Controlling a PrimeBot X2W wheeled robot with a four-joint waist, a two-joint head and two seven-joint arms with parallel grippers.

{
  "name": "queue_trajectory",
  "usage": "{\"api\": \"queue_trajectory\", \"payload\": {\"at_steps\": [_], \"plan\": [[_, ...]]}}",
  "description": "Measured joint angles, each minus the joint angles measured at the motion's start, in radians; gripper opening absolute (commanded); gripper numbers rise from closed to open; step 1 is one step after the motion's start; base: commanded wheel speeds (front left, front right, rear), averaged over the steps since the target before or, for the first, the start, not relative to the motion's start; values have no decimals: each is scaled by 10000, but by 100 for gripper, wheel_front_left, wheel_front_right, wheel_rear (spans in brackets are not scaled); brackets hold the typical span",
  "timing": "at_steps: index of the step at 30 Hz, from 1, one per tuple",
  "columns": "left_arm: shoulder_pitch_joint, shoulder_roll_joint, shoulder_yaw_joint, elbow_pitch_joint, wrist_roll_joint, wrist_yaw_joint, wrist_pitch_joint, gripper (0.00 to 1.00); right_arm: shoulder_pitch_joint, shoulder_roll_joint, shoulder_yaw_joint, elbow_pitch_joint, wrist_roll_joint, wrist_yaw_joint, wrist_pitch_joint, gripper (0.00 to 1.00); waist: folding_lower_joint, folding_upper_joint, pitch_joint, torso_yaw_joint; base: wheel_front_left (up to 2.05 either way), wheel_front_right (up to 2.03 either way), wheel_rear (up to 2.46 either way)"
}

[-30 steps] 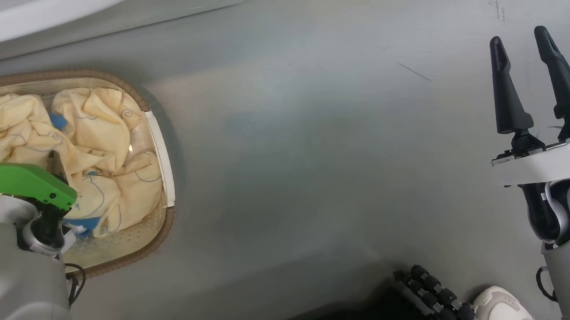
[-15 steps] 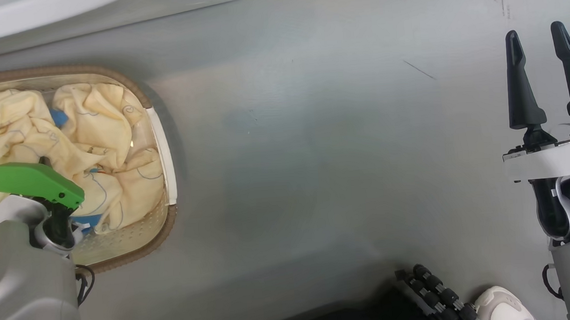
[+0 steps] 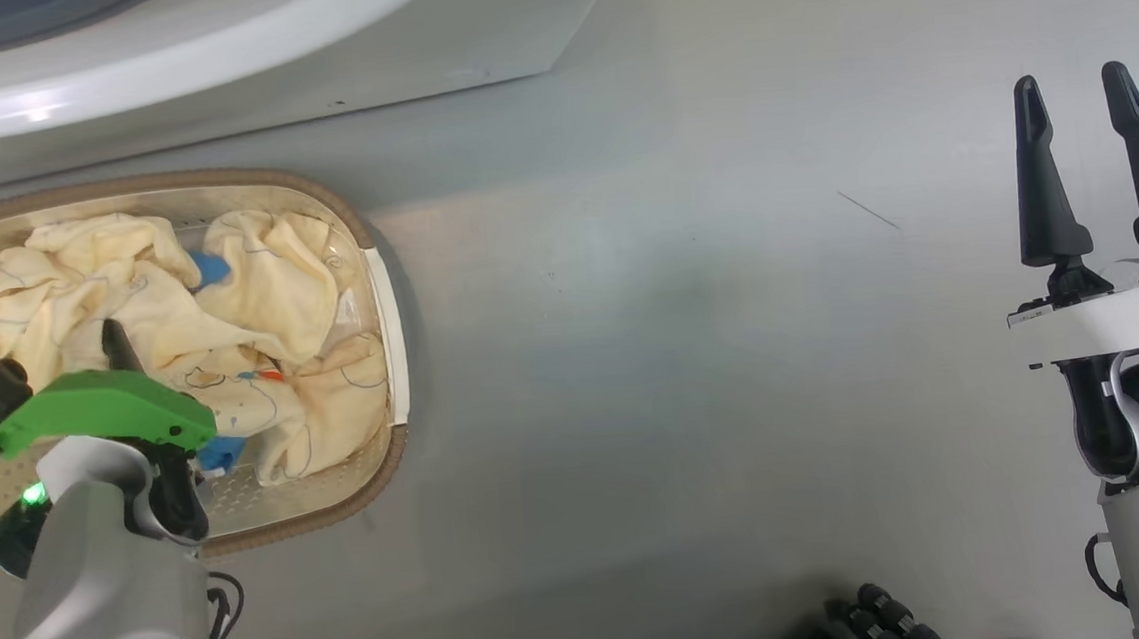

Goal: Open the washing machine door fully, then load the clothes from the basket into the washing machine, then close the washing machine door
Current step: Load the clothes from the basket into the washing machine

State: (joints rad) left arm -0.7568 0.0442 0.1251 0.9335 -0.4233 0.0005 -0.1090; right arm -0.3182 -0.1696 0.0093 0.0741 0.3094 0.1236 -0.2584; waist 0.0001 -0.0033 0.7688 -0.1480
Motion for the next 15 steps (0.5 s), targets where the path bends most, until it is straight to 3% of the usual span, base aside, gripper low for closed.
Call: {"api": "queue_trajectory", "payload": {"at_steps": [7,15], "plan": [[574,-117,-125,-155,-157,-673,-1187,0,128,8,-119,167,0,0,0,100,-1,0,-891,364,0,0,0],[1334,-173,-284,-474,-255,-953,-1392,0,630,77,-339,362,-13,0,0,100,-1,0,-2017,741,0,0,0]]}}
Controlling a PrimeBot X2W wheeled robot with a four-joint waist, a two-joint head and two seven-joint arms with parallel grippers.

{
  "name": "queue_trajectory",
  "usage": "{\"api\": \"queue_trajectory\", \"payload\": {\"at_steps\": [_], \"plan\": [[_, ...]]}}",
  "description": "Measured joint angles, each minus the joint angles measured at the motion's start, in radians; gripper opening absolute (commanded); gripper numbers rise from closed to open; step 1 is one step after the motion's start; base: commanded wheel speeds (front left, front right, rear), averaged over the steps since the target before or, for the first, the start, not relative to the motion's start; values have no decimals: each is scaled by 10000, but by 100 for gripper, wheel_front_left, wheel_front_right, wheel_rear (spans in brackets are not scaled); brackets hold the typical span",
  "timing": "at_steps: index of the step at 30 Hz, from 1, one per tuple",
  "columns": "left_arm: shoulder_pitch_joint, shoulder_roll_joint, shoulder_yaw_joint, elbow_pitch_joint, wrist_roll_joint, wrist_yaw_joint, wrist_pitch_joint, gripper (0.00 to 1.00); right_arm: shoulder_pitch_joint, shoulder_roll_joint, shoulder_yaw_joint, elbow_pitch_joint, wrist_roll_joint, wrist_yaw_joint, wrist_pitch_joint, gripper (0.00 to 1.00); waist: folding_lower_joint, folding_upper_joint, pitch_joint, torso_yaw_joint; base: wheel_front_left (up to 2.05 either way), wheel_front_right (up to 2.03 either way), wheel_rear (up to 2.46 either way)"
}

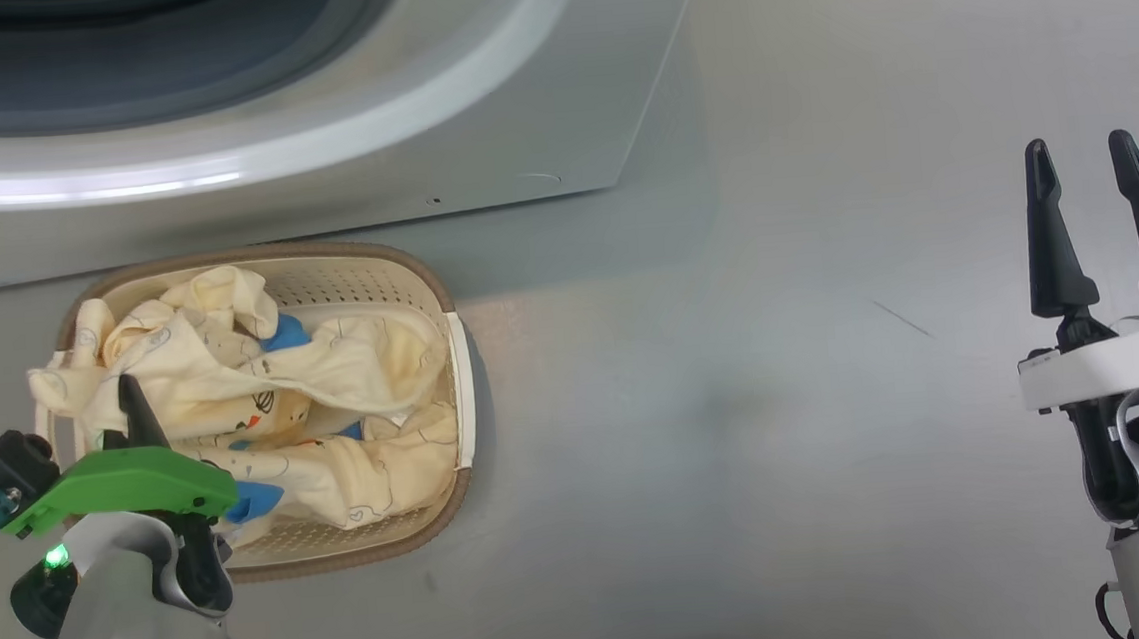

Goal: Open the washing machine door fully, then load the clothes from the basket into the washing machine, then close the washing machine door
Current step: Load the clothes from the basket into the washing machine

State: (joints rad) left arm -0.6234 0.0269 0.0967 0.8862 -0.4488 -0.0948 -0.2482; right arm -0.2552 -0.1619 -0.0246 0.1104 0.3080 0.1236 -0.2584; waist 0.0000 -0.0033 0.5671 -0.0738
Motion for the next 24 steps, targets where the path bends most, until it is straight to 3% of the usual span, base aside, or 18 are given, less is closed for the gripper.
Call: {"api": "queue_trajectory", "payload": {"at_steps": [8,24], "plan": [[803,-42,-153,-660,-65,-96,-2,0,706,-98,-81,211,-198,0,0,100,-1,0,-1164,291,0,0,0],[3187,-71,-10,-3570,171,-173,-2,0,2299,242,-88,558,-244,0,0,100,-1,0,-3663,648,0,0,0]]}}
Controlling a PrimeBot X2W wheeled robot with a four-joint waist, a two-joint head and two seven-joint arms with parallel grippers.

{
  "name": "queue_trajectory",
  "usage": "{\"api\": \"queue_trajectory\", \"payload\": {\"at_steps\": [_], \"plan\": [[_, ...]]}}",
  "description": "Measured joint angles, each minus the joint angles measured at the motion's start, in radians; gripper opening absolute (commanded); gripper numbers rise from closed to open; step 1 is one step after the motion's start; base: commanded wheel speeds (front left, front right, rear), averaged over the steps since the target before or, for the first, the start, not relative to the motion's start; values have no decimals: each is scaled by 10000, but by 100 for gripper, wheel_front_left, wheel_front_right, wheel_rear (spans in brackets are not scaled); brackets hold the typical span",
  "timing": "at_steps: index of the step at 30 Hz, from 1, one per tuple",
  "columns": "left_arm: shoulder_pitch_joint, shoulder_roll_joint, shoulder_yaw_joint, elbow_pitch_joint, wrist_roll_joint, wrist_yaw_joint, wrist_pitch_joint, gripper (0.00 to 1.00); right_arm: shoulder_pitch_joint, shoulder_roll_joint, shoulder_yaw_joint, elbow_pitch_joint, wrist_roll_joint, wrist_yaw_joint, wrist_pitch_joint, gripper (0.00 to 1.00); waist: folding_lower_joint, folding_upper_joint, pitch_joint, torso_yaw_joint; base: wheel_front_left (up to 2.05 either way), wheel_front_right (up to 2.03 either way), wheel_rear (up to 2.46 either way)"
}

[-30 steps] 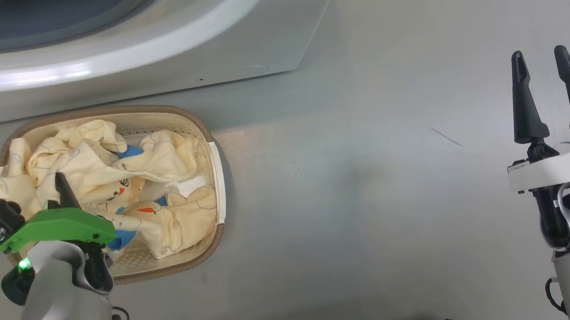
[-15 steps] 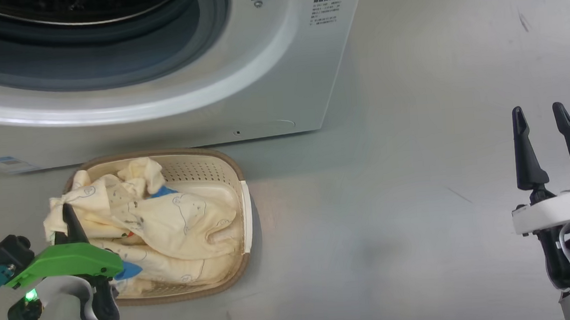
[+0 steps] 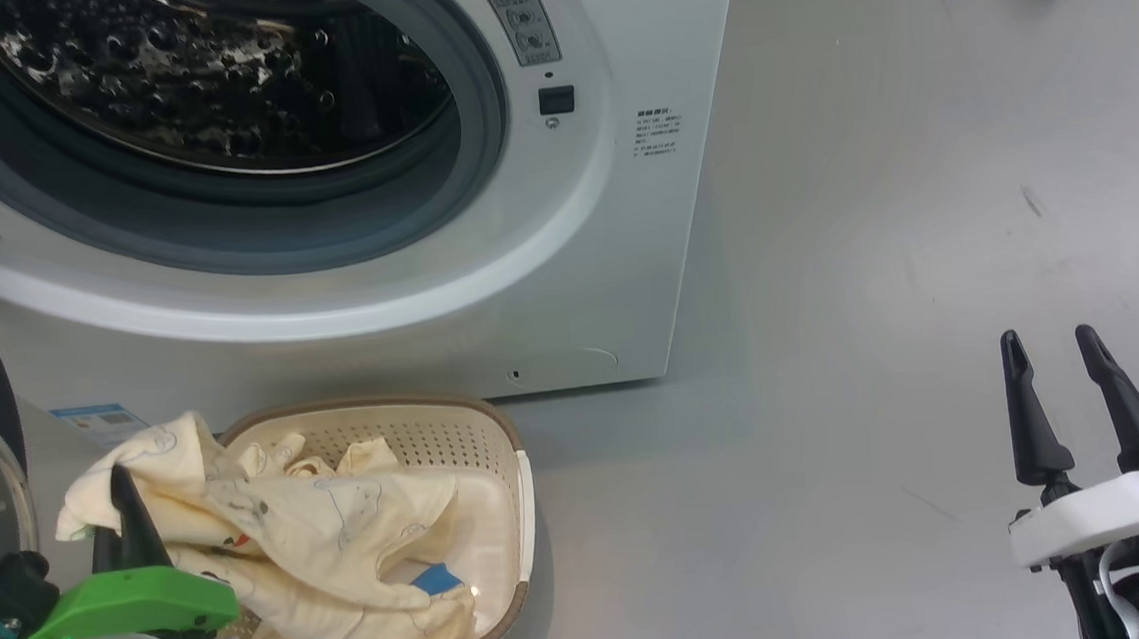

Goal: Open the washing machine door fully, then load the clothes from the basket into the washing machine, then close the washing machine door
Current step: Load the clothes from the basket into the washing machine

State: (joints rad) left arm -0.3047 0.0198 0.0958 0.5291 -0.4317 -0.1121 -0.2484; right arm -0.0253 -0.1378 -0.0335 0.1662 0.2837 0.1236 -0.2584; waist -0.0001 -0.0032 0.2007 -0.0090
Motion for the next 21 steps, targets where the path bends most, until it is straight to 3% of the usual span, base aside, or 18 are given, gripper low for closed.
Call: {"api": "queue_trajectory", "payload": {"at_steps": [11,21], "plan": [[1758,19,-286,-988,282,17,0,0,1269,19,-94,159,-113,2,0,100,0,0,-1452,41,0,0,0],[2840,71,-525,-2048,353,460,0,0,1873,52,-27,21,-115,0,0,100,0,0,-2300,76,0,0,0]]}}
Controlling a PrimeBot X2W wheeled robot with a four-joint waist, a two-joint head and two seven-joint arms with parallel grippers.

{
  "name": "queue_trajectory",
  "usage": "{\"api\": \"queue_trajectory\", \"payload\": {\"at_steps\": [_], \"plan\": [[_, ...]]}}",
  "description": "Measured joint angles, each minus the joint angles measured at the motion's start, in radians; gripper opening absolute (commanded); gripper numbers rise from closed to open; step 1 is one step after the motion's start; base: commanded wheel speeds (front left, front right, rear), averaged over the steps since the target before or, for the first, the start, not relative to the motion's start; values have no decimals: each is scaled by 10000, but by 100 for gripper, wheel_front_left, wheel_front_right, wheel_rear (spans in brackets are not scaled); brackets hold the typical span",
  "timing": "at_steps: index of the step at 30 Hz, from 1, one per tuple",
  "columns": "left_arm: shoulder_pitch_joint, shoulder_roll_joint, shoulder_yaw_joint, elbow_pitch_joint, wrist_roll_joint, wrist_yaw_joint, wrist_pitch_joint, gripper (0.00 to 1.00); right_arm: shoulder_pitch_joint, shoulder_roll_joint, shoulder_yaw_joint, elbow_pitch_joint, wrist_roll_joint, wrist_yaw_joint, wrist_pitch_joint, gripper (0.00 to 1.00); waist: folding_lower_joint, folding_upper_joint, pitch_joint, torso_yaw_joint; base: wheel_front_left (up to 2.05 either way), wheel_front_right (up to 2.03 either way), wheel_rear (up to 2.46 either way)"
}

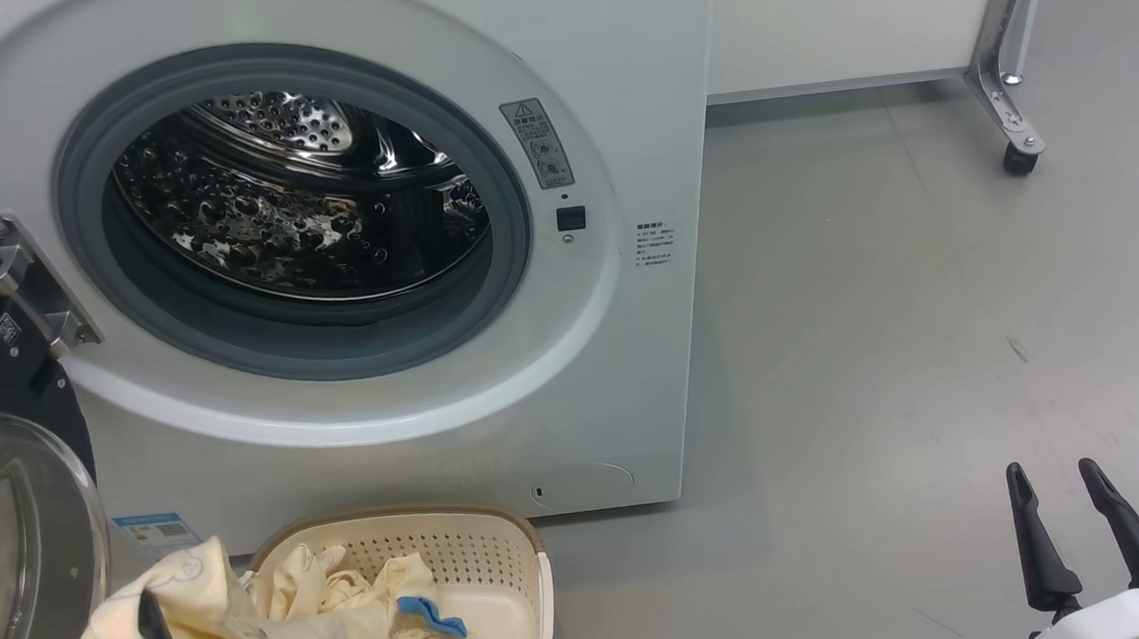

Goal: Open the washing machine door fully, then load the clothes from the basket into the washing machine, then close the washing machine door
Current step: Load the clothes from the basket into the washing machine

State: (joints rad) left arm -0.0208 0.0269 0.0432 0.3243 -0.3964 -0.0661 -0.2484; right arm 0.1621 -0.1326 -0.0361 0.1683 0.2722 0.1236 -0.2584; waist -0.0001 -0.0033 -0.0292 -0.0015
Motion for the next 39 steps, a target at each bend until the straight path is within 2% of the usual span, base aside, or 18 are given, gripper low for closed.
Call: {"api": "queue_trajectory", "payload": {"at_steps": [12,16,23,32,39], "plan": [[681,36,-460,-986,-102,341,0,0,47,-6,240,-261,0,0,0,100,0,0,23,105,0,0,0],[696,48,-675,-1218,-499,349,0,0,46,13,339,-343,0,0,0,100,0,0,179,38,0,0,0],[553,59,-1009,-1511,-360,353,0,0,14,159,556,-462,6,0,0,100,0,0,562,-197,0,0,0],[-1068,94,-1055,-1630,107,589,6,0,-447,466,803,-581,140,0,0,100,0,0,1378,-715,0,0,0],[-2566,372,-826,-1605,192,782,295,0,-973,556,997,-713,249,0,0,100,0,0,2177,-1211,0,0,0]]}}
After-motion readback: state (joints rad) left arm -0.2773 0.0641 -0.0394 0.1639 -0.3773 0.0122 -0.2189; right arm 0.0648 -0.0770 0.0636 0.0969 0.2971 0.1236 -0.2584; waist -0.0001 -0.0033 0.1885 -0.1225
